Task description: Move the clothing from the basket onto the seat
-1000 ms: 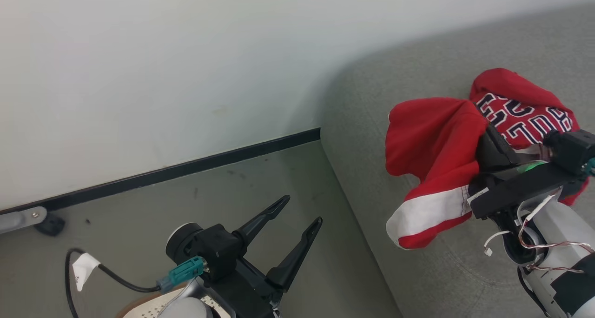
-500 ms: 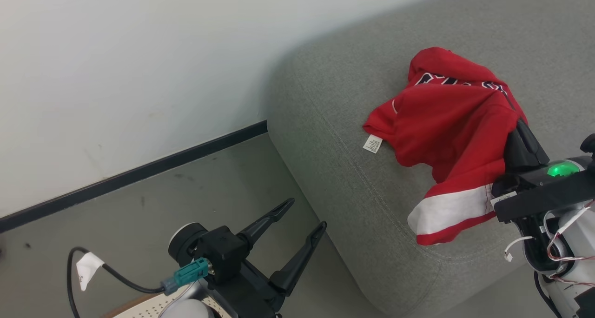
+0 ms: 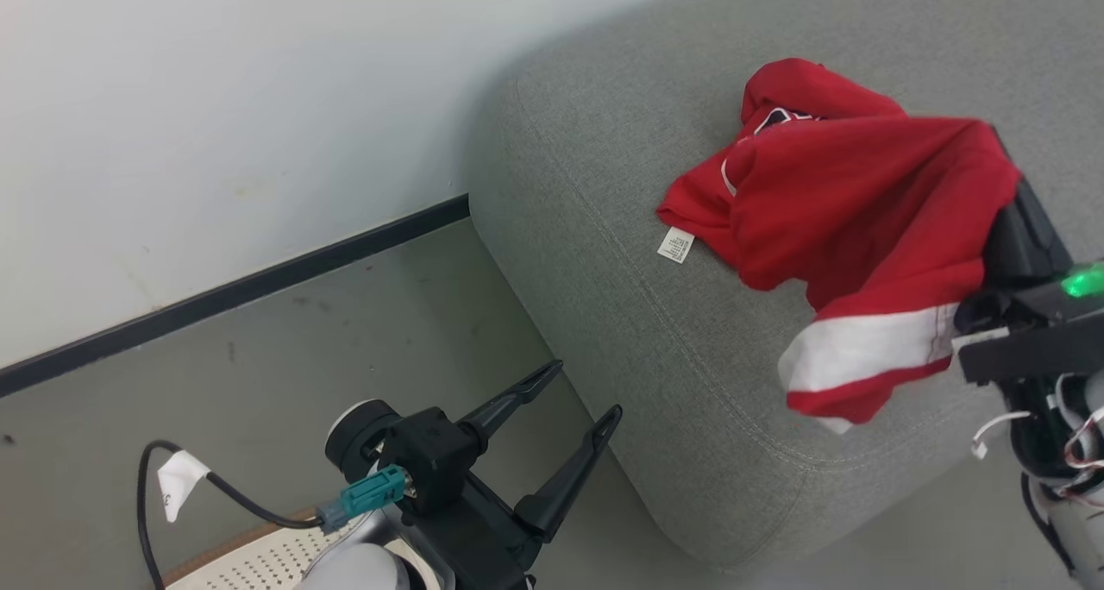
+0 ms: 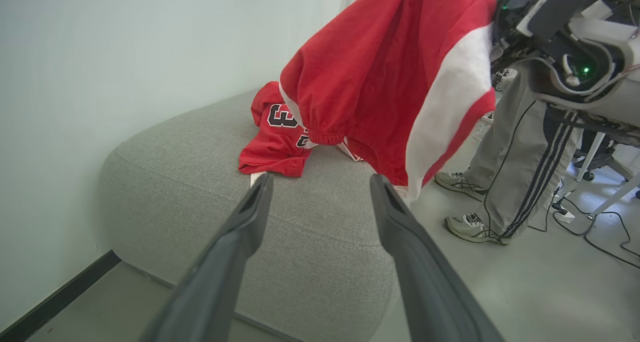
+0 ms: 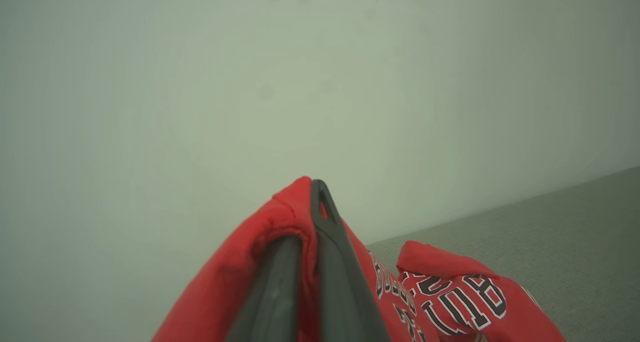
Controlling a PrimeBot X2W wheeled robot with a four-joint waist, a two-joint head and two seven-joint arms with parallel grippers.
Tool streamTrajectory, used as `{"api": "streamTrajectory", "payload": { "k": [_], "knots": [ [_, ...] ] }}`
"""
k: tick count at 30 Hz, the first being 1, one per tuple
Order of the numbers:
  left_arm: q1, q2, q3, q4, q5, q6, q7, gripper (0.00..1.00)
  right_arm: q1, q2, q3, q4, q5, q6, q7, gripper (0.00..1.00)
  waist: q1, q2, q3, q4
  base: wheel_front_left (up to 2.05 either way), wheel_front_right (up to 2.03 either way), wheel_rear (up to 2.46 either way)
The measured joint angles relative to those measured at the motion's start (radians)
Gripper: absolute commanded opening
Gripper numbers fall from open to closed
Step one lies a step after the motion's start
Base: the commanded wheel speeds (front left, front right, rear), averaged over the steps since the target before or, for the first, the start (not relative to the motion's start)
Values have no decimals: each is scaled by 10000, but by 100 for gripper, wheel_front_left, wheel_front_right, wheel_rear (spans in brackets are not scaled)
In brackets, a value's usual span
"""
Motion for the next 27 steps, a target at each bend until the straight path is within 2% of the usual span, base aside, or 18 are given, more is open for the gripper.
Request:
{"api": "streamTrajectory", "payload": {
  "k": [8,11,15,18,27],
  "knots": [
    [-311,44,-38,-161,23,-4,272,100,-1946,-815,-238,686,10,75,-29,0,0,0,498,230,0,0,0],
    [-381,107,-48,-247,67,-10,401,100,-2771,-1022,-251,1313,136,75,-21,0,1,0,742,343,0,0,0],
    [-724,96,-176,-453,123,-13,629,100,-4160,-1879,132,2182,401,75,190,0,1,0,1218,572,0,0,0],
    [-914,115,-178,-522,303,-71,794,100,-4809,-2236,184,2648,437,77,251,0,1,1,1536,745,0,0,0],
    [-1252,428,-169,-882,437,-98,1087,100,-6613,-3208,-483,4656,221,82,334,0,2,1,2568,1336,0,0,0]
  ]
}}
